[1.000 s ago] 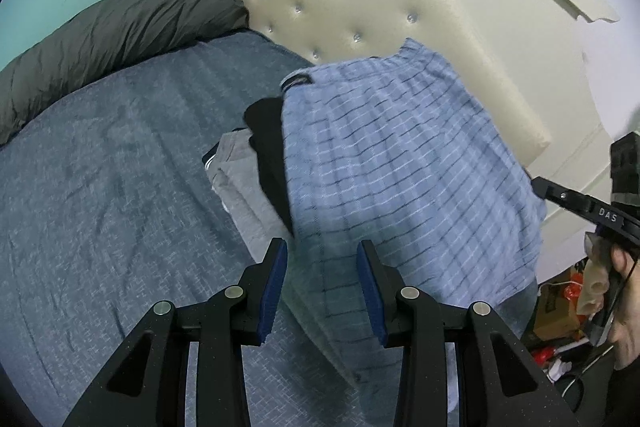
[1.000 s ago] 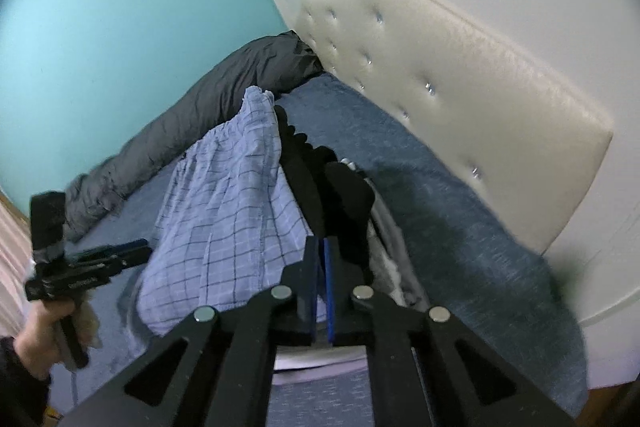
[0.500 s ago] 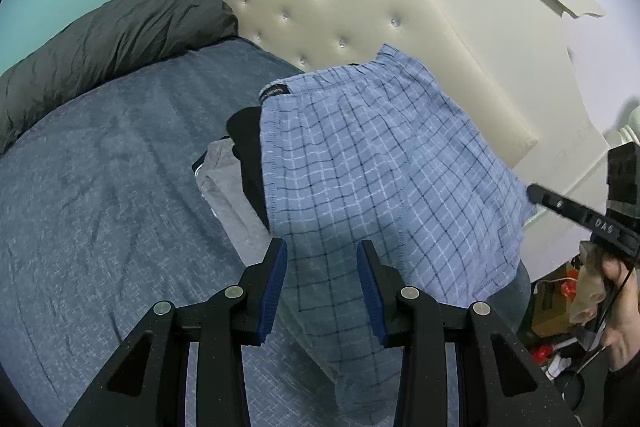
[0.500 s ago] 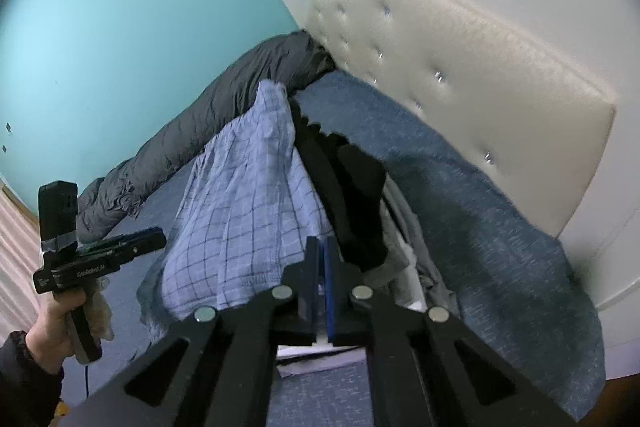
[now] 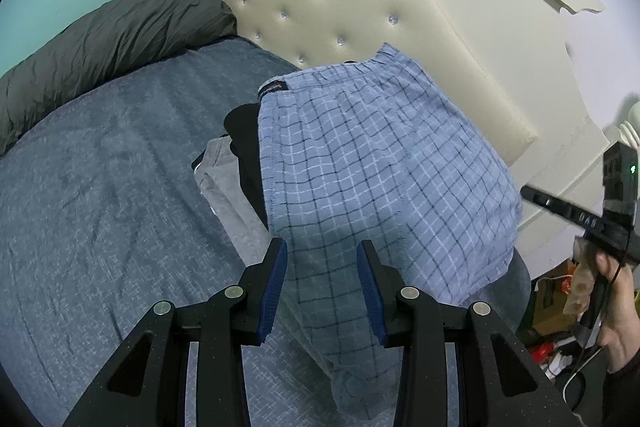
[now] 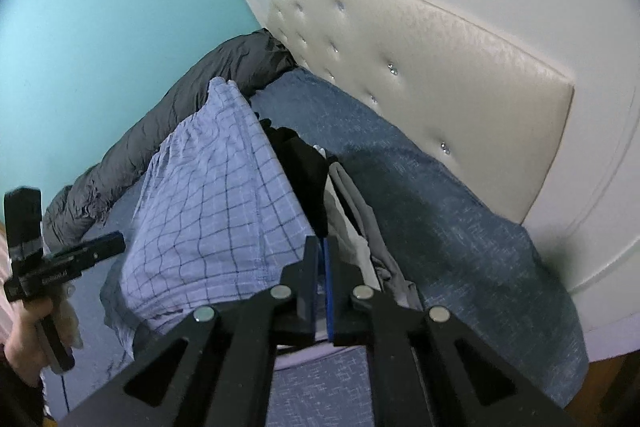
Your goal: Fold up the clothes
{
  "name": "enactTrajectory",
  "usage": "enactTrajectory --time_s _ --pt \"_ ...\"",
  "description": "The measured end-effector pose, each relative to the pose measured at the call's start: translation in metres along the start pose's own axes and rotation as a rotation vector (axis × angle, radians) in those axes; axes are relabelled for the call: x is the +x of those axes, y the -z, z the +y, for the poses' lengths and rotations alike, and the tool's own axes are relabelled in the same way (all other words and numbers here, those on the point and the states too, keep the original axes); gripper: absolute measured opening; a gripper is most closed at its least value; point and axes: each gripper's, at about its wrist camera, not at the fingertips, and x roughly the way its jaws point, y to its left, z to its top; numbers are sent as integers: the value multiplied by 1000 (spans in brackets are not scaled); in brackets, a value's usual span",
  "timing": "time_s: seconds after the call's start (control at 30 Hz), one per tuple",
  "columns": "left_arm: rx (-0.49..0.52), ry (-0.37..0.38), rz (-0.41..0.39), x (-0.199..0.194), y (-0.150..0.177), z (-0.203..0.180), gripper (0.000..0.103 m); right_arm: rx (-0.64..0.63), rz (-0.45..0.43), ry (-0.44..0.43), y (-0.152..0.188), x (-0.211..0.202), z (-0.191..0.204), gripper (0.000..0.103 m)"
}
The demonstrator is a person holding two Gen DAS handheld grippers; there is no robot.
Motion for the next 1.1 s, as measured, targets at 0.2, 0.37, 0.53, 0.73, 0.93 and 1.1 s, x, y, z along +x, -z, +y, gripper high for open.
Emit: enactTrajectory --time_s 0.2,0.37,0.53,0.73,0.93,1.1 --pt "-5 6 -5 -5 6 1 39 3 -76 -60 -3 -13 10 11" --pt "0 7 5 -6 13 1 39 -27 -63 -92 3 -11 23 11" --pt "26 -25 26 -2 23 -1 39 -60 -1 14 18 6 26 11" --pt "21 -35 36 -6 34 3 39 -82 -52 60 19 -7 33 11" --pt "-2 -42 20 -22 41 6 39 -90 -72 43 23 -21 47 11" --pt "-14 -47 -10 -47 44 4 40 -92 -82 28 28 -32 57 11"
